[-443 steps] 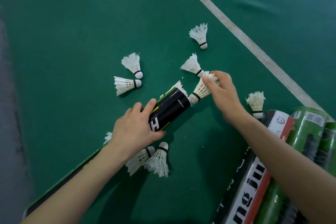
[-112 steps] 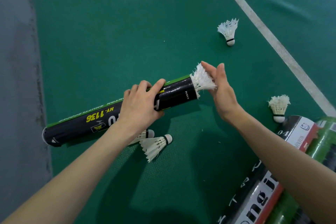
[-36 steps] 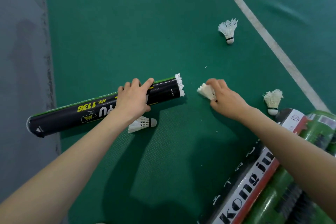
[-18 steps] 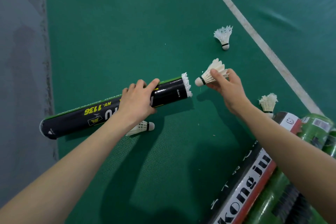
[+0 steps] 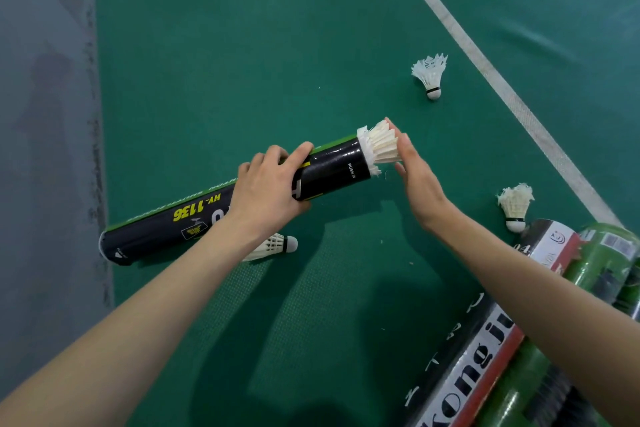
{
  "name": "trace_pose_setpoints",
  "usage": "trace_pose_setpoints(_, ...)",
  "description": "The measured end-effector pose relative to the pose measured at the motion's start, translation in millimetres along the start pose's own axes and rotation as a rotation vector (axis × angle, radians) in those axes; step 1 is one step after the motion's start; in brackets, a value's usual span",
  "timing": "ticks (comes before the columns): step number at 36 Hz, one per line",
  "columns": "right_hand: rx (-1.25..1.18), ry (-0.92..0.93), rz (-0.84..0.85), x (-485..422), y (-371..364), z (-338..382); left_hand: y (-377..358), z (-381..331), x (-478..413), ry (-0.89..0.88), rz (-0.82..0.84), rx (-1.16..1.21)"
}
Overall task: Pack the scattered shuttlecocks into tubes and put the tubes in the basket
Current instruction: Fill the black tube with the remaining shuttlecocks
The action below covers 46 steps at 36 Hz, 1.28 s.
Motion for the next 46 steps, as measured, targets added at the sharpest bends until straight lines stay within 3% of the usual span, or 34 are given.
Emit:
trace_pose_setpoints(6,-0.152,-0.026,-0.017,2.9,-8.0,15.0,1.4,-4.7,2.9,-0.004,-0.03,-0.013)
trace_pose_setpoints(10,-0.133,-0.03,0.066,8.1,-28.3,13.4,6.3,-5.5,3.6,0.01,-0.084,0.013)
trace_pose_setpoints(16,-0.105,-0.1,0.151,15.6,-54.4,-1.4,2.3,2.9,1.0,0.035,-0.031,-0.056)
trace_pose_setpoints(23,0.374,-0.004,-0.037,15.2,-57.3,-8.7,-1.3,39.5,-4.4,0.157,0.013,-0.116)
trace_pose_setpoints(29,0.687,0.349,0.441,51.0,-118.8,-26.4,-0.8,64.1,-4.8,0.218,0.025,-0.138)
trace_pose_setpoints(32,0.809,0.489,0.567,60.7,-149.8,-35.2,-1.2,67.4,-4.9,0.234,0.026,-0.131)
trace_pose_setpoints(40,1.039,0.645,0.698,68.9,-187.4,-38.5,-1.4,74.9,-3.5,0.262,0.039,-0.115)
trace_pose_setpoints(46,1.035,0.566,0.59,50.3,-143.9,-42.3,-6.6,64.5,1.1,0.214,0.053,-0.099)
Point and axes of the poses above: each hand's wrist, its own x-axis away from the middle knuckle, its own y-axis out of the back of the hand, z = x × y, the point moved 6 cm from there along -x, towards the middle knuckle, and after that the axes turned 6 degrees about -z, right-handed, at the moved point
